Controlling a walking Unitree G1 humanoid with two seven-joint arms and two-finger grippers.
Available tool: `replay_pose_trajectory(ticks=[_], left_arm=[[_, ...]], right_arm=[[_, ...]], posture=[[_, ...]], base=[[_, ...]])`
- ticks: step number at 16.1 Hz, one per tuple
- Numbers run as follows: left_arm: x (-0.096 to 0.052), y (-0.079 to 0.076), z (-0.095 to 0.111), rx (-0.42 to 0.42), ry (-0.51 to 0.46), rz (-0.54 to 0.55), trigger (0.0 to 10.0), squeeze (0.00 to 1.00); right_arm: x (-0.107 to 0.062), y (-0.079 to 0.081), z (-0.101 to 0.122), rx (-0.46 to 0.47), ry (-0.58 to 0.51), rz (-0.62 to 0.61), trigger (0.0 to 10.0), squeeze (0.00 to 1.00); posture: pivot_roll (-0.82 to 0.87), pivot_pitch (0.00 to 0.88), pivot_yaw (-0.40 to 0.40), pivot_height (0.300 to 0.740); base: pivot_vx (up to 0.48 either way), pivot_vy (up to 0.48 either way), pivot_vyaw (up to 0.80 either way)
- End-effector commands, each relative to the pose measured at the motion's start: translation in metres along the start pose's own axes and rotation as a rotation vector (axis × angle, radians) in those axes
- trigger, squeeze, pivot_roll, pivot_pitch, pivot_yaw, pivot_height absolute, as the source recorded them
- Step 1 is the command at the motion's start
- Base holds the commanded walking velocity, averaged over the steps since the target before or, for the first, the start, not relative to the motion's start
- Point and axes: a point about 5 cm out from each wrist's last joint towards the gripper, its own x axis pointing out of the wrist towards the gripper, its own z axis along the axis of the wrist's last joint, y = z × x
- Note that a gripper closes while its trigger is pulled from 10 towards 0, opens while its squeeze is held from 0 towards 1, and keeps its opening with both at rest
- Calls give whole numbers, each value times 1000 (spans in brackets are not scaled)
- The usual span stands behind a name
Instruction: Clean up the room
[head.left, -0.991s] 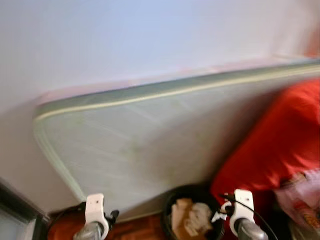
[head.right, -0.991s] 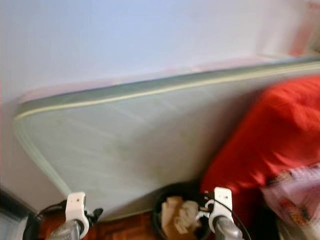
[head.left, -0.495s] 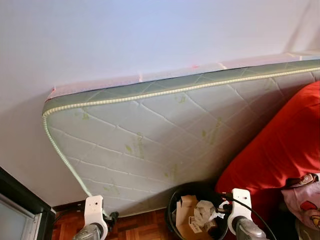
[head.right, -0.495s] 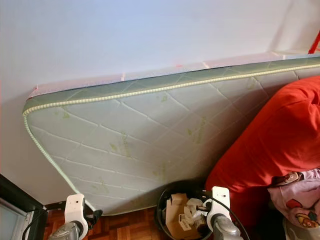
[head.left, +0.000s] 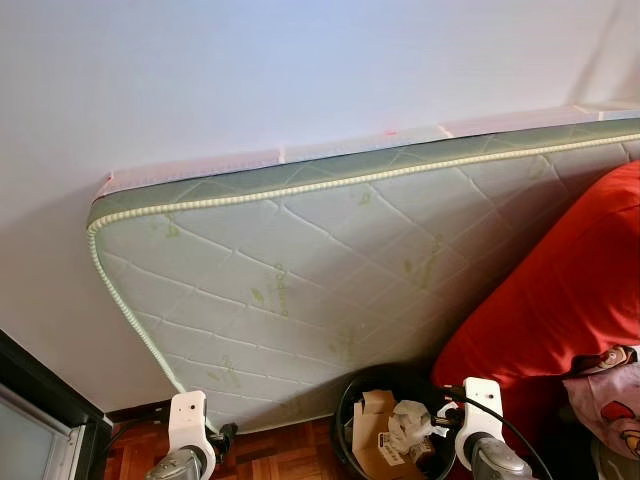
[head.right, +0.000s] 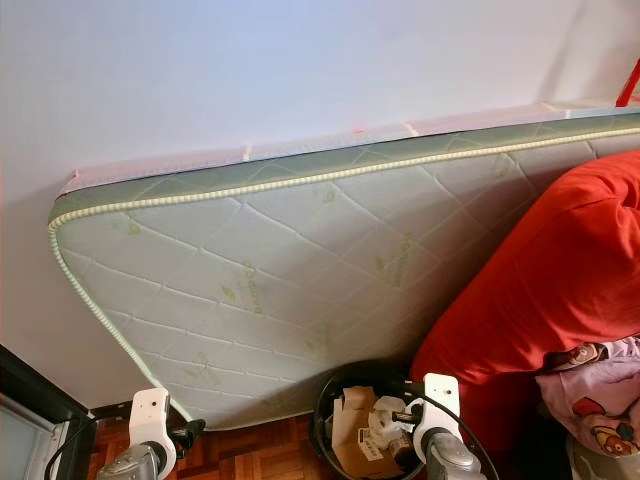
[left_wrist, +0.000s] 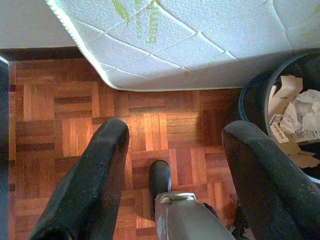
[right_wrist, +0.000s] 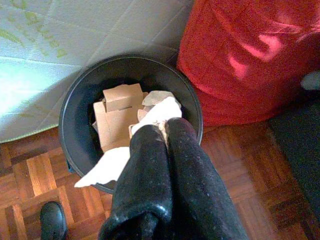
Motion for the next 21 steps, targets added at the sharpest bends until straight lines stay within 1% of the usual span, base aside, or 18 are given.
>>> replay_pose_trajectory(ticks=[1, 4, 13, 21], left_arm=[[0, 1, -1, 1, -1, 0, 10000, 0], [0, 0, -1, 0, -5, -2, 10000, 0], [0, 1, 1, 4, -8, 4, 10000, 0], [0, 1, 4, 19, -43, 2, 10000, 0]], right_arm=[[0, -1, -3, -7, 10, 0, 10000, 0], [0, -1, -2, -9, 9, -1, 10000, 0], [0, 0, -1, -2, 8, 0, 10000, 0], [0, 1, 1, -2, -16, 9, 10000, 0]], posture=[[74, 0, 2, 740], [76, 0, 3, 740], [78, 0, 4, 740], [77, 0, 8, 740]], base=[[0, 0, 0], [0, 0, 0], [245, 0, 0], [0, 0, 0]])
